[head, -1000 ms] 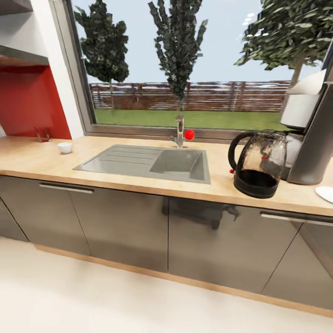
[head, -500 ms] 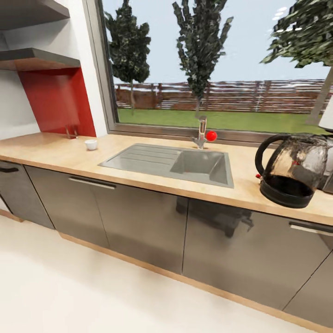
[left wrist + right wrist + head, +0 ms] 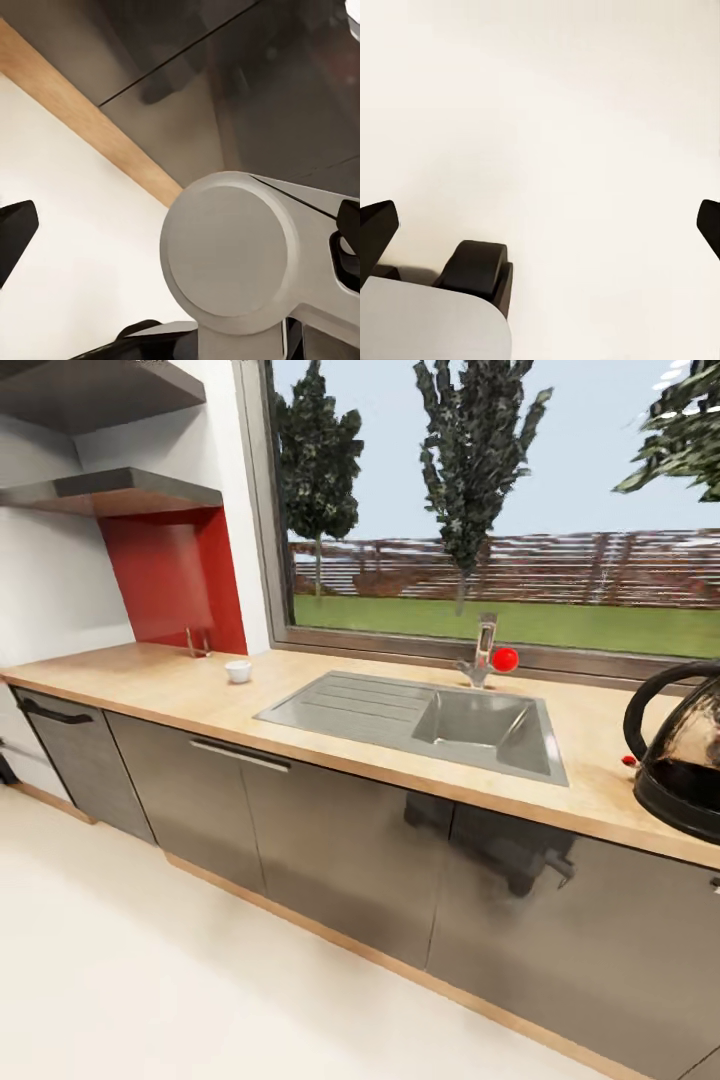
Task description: Set up a coffee station on the kitchen countertop: keep the coffee maker on the countertop, move the bottle of coffee from the kitchen shelf to the counter next to the coffee maker, place a paper coffee filter on top of the coffee maker, put the saucer next to the coffee maker with the coffee cup on the saucer, and place the electric kettle next to the coffee maker.
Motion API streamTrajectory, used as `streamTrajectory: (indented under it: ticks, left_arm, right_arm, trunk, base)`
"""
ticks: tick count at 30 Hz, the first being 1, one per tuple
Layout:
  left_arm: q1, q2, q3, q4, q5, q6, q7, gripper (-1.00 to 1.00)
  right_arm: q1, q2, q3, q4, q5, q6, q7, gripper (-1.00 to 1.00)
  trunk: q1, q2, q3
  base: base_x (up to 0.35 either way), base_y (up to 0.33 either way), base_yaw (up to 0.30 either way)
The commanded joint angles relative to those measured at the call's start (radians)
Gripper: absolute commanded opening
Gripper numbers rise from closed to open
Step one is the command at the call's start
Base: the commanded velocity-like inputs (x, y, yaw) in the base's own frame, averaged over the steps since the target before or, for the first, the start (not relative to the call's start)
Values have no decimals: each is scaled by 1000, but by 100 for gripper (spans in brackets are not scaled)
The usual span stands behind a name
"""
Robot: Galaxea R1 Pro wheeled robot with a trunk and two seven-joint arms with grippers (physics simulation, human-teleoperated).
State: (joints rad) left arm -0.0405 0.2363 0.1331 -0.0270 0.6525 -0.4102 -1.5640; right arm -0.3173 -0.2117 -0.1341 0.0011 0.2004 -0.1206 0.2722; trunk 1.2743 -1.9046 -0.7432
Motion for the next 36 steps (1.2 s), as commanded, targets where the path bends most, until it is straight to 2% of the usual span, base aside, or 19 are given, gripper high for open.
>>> streamTrajectory:
  ticks: [1,14,22,36]
  left_arm:
    - [-1,0,8,1,-6,-7,-2,100]
    - [-1,0,8,1,-5,-7,-2,100]
    - [-1,0,8,1,-5,-7,-2,100]
    - [-1,1,10,0,-5,-6,-3,100]
  right_arm:
    - [0,0,-9,0,10,-3,3,100]
    - [0,-1,-9,0,10,-3,3,100]
    - [0,-1,-9,0,10,-2,4,100]
    - [0,-1,-9,0,10,-3,5,100]
  trunk:
    - [0,0,-1]
    - [0,0,-1]
    - [0,0,-1]
    - [0,0,-1]
  base:
    - [7,5,268]
    - [20,37,261]
    - [141,249,97]
    - [189,263,236]
